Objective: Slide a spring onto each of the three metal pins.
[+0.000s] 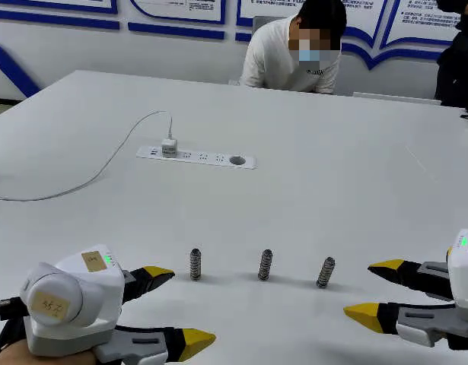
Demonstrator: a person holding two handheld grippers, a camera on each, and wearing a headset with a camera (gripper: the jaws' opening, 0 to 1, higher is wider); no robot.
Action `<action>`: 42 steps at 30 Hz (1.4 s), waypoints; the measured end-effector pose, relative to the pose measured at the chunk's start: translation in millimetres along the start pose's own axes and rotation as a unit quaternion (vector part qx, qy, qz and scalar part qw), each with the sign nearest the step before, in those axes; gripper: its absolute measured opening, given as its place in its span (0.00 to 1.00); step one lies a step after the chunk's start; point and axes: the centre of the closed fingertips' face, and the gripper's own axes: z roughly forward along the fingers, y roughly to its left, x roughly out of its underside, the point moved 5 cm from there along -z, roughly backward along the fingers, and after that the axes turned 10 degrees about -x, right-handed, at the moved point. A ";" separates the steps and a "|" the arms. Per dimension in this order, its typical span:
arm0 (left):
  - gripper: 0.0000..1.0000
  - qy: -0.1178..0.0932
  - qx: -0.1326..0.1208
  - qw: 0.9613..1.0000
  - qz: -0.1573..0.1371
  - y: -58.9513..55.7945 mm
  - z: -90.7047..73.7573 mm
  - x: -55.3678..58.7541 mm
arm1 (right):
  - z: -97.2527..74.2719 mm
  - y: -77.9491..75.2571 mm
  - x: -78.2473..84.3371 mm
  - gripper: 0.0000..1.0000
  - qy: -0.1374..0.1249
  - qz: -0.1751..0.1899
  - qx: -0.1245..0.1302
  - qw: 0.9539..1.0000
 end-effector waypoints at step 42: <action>0.69 0.009 -0.011 1.000 -0.016 4.3 -1.6 10.4 | 3.0 4.1 8.9 0.64 -0.028 0.015 0.000 1.000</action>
